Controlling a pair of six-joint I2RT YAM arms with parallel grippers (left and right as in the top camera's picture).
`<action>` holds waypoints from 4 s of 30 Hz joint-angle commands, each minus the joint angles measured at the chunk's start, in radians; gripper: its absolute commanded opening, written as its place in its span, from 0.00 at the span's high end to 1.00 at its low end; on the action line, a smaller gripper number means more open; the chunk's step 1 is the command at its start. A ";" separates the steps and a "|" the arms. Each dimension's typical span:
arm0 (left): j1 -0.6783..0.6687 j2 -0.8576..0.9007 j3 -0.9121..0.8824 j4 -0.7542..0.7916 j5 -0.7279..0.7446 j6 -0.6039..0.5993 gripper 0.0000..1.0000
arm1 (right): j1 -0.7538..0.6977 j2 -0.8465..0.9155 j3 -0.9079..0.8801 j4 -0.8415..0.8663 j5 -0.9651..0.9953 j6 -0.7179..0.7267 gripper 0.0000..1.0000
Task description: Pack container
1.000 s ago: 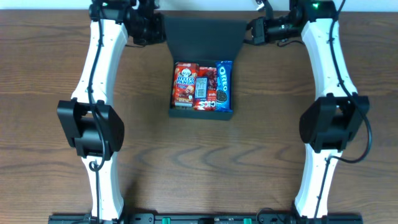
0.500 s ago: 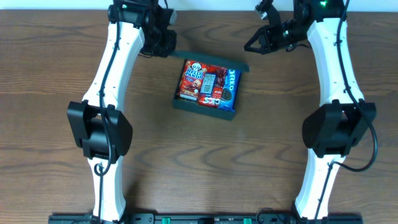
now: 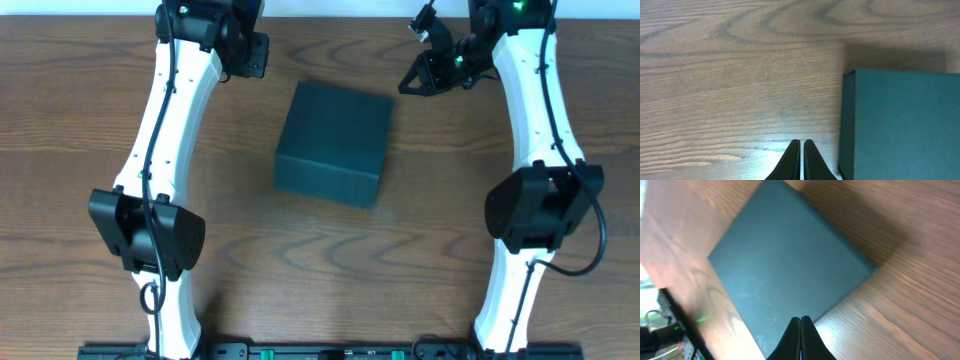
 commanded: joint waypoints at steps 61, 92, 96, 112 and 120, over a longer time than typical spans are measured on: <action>-0.266 0.020 -0.437 0.076 0.468 0.340 0.94 | 0.336 -1.019 -1.707 1.075 0.324 0.877 0.98; -0.266 0.020 -0.518 0.121 0.438 0.336 0.94 | 0.428 -0.716 -1.707 1.539 0.636 1.139 0.98; -0.262 0.019 -0.496 0.111 0.438 0.306 0.94 | 0.421 -0.731 -1.707 1.533 0.511 1.104 0.98; 0.035 -0.208 -0.205 -0.060 0.237 0.142 0.94 | 0.024 -1.147 -1.496 1.051 0.394 0.621 0.99; 0.164 -0.217 -0.266 -0.156 0.353 0.243 0.94 | -0.037 -1.146 -1.329 0.854 0.378 0.498 0.01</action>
